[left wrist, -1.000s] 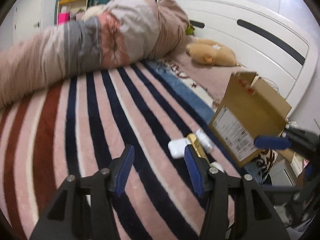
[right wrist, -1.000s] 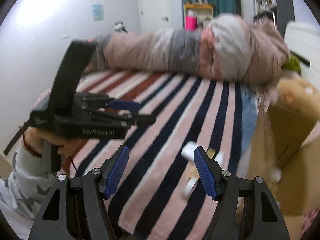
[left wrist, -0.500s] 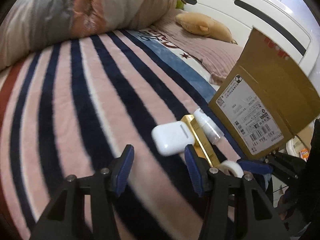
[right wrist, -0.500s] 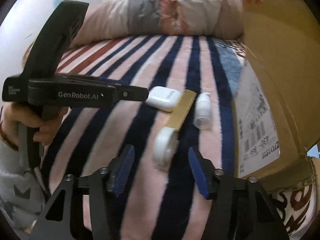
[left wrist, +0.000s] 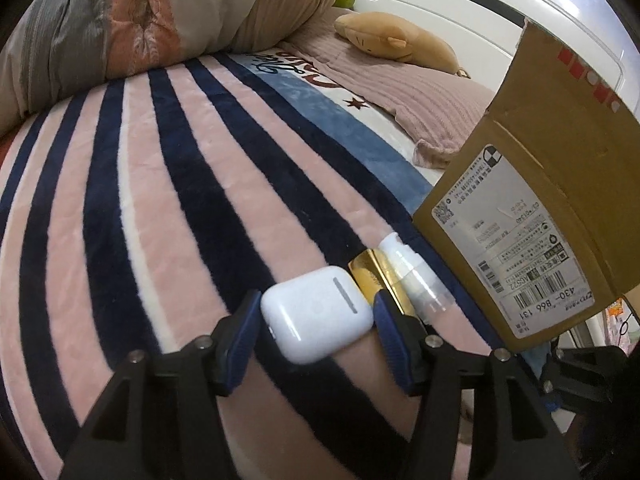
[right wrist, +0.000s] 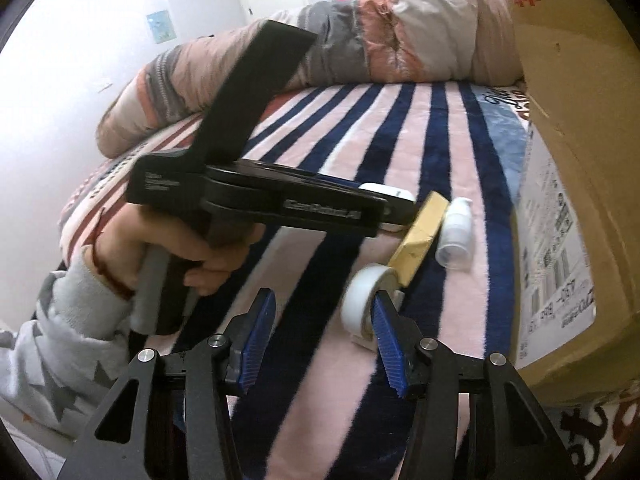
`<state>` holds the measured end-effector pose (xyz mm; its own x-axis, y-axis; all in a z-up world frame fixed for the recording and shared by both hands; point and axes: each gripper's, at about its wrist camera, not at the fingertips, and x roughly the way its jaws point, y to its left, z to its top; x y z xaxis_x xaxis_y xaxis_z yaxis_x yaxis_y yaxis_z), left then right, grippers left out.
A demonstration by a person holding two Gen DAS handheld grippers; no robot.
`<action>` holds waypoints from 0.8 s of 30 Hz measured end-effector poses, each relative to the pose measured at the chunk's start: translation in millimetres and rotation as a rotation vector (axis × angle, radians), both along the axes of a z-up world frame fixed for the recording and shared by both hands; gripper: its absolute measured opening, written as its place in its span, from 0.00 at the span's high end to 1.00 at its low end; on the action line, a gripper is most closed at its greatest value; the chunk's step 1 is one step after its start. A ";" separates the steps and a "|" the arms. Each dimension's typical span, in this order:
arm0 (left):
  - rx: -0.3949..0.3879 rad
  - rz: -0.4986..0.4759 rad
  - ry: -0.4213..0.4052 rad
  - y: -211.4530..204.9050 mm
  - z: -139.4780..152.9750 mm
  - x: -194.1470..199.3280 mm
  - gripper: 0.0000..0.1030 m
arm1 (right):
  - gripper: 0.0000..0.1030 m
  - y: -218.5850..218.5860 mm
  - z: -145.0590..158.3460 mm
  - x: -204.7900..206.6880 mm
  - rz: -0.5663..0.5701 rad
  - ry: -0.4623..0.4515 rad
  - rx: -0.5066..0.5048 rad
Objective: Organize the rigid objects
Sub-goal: 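Grasp the white earbud case with the left gripper while the right grasps the tape roll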
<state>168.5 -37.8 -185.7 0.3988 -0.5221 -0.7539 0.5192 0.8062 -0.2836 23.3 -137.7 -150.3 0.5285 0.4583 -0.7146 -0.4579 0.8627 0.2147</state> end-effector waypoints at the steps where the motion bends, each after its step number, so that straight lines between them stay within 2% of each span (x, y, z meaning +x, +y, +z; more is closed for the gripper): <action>1: 0.003 0.004 -0.005 -1.4 -0.3 0.1 0.48 | 0.55 0.7 0.5 -0.8 0.006 0.001 0.004; 7: 0.001 0.014 0.000 5.3 0.4 -4.1 0.48 | 0.55 -1.5 0.3 3.1 -0.048 -0.017 -0.056; 14: 0.019 0.038 0.025 29.5 7.8 -26.0 0.48 | 0.56 -2.0 -1.2 6.3 -0.088 -0.039 -0.106; 15: 0.018 0.043 0.031 34.2 9.0 -30.3 0.48 | 0.63 -1.8 -2.1 7.7 -0.086 -0.033 -0.103; 17: 0.025 0.053 0.038 41.2 10.5 -38.2 0.48 | 0.86 -1.2 -2.6 9.8 -0.077 -0.024 -0.093; 19: 0.033 0.061 0.042 49.1 12.3 -46.7 0.48 | 0.86 3.6 2.5 5.9 -0.042 -0.055 -0.091; 22: 0.047 0.094 0.038 60.1 11.6 -54.2 0.48 | 0.83 17.6 7.0 -1.2 0.040 -0.069 -0.097; 23: 0.051 0.106 0.039 63.7 10.3 -55.4 0.48 | 0.72 20.1 6.9 -2.4 0.045 -0.072 -0.105; 24: 0.045 0.115 0.043 68.0 8.8 -56.6 0.48 | 0.54 22.6 6.8 -2.8 0.040 -0.077 -0.116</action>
